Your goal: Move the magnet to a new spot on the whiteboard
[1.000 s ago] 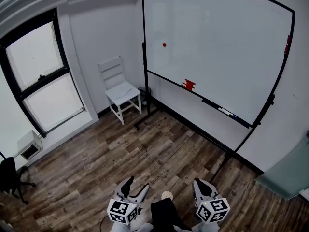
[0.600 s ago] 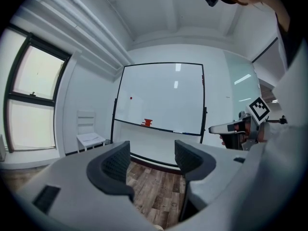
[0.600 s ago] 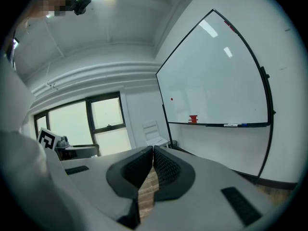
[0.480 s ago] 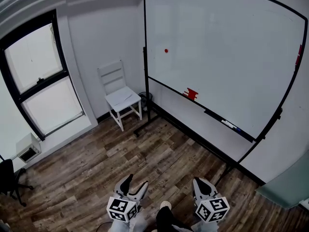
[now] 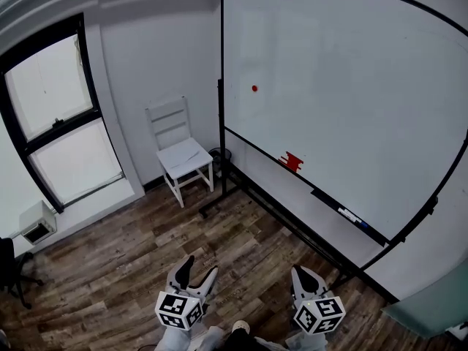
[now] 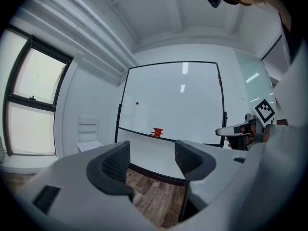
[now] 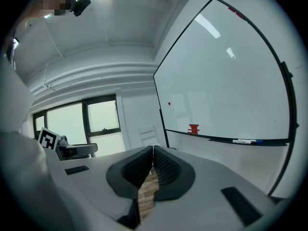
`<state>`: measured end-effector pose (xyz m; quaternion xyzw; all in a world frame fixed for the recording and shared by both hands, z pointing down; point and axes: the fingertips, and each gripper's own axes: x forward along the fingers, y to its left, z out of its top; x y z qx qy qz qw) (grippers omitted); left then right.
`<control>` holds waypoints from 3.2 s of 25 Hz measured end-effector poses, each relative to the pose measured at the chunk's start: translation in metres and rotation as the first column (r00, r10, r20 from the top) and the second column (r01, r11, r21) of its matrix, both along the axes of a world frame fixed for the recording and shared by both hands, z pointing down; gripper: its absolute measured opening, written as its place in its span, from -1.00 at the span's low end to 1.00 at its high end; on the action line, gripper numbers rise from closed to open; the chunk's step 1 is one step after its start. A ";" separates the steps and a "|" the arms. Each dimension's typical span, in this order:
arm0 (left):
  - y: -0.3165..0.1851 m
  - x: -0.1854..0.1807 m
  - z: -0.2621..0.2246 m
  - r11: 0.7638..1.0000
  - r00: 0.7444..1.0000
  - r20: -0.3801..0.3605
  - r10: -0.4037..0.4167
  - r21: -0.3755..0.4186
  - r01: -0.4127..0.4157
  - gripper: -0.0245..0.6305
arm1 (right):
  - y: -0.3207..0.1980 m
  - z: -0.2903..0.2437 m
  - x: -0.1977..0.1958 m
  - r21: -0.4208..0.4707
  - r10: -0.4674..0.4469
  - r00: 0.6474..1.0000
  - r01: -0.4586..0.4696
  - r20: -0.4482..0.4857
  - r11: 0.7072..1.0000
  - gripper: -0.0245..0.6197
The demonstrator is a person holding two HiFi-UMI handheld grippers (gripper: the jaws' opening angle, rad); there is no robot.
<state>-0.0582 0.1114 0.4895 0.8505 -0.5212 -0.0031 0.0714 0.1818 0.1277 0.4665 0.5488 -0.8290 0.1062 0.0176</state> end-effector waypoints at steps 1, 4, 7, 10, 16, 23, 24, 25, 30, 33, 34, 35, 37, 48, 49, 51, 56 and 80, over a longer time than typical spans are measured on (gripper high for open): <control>-0.006 0.001 0.000 1.000 1.000 -0.004 -0.003 -0.003 0.003 -0.04 | -0.008 0.000 0.000 -0.002 -0.006 1.000 0.006 0.000 1.000 -0.84; -0.024 0.004 0.001 1.000 1.000 -0.001 -0.007 -0.008 0.007 -0.04 | -0.032 0.002 0.000 -0.009 -0.027 1.000 0.027 -0.001 1.000 -0.84; -0.040 0.005 0.001 1.000 1.000 0.002 -0.016 -0.007 0.016 -0.05 | -0.053 0.002 -0.004 -0.009 -0.052 0.999 0.052 -0.002 0.999 -0.84; -0.054 0.005 0.001 1.000 1.000 0.005 -0.021 -0.005 0.021 -0.04 | -0.069 0.005 -0.006 -0.009 -0.072 0.997 0.072 -0.001 0.997 -0.84; -0.074 0.009 0.003 1.000 1.000 0.005 -0.023 0.002 0.023 -0.04 | -0.091 0.012 -0.009 -0.018 -0.093 0.996 0.093 0.001 0.995 -0.84; -0.076 0.013 0.022 0.999 1.000 0.011 -0.006 -0.037 0.006 -0.04 | -0.095 0.032 -0.006 -0.062 -0.091 0.996 0.090 -0.002 0.994 -0.84; -0.077 0.012 0.024 0.999 1.000 0.010 -0.006 -0.045 0.006 -0.04 | -0.095 0.034 -0.006 -0.071 -0.090 0.996 0.089 -0.003 0.993 -0.84; -0.077 0.012 0.026 0.999 1.000 0.009 -0.007 -0.053 0.007 -0.05 | -0.095 0.036 -0.007 -0.078 -0.093 0.996 0.092 -0.004 0.993 -0.84; -0.093 0.014 0.028 0.998 1.000 0.005 0.001 -0.061 -0.001 -0.05 | -0.105 0.036 -0.008 -0.083 -0.100 0.995 0.099 -0.015 0.992 -0.84; -0.110 0.020 0.020 0.999 1.000 0.004 0.023 -0.045 -0.023 -0.05 | -0.121 0.034 -0.006 -0.082 -0.090 0.996 0.089 -0.012 0.993 -0.84; -0.116 0.021 0.018 0.999 1.000 0.005 0.028 -0.040 -0.028 -0.04 | -0.127 0.033 -0.008 -0.078 -0.092 0.996 0.091 -0.014 0.993 -0.84; -0.124 0.020 0.017 0.999 0.999 0.006 0.031 -0.037 -0.031 -0.04 | -0.134 0.032 -0.010 -0.074 -0.095 0.995 0.094 -0.016 0.993 -0.84; -0.143 0.018 0.017 0.999 0.999 0.006 0.034 -0.038 -0.034 -0.04 | -0.151 0.030 -0.012 -0.069 -0.098 0.995 0.096 -0.020 0.993 -0.84; -0.268 0.007 -0.011 0.999 0.999 -0.002 0.049 0.003 -0.049 -0.04 | -0.272 -0.003 -0.020 -0.020 -0.072 0.997 0.071 -0.029 0.997 -0.84; -0.279 0.006 -0.015 0.999 0.999 -0.003 0.051 0.010 -0.051 -0.05 | -0.282 -0.007 -0.022 -0.015 -0.067 0.997 0.067 -0.028 0.998 -0.84; -0.301 0.001 -0.021 0.998 0.999 -0.004 0.054 0.017 -0.053 -0.05 | -0.303 -0.011 -0.025 -0.010 -0.059 0.998 0.059 -0.026 0.998 -0.84; -0.344 -0.013 -0.021 0.999 0.998 -0.023 0.052 0.013 -0.052 -0.04 | -0.346 -0.013 -0.037 -0.021 -0.054 0.998 0.053 -0.037 0.998 -0.84; -0.476 -0.066 0.000 0.993 0.992 -0.037 0.120 0.010 -0.120 -0.05 | -0.457 -0.002 -0.075 -0.015 0.074 0.996 -0.075 -0.046 0.997 -0.84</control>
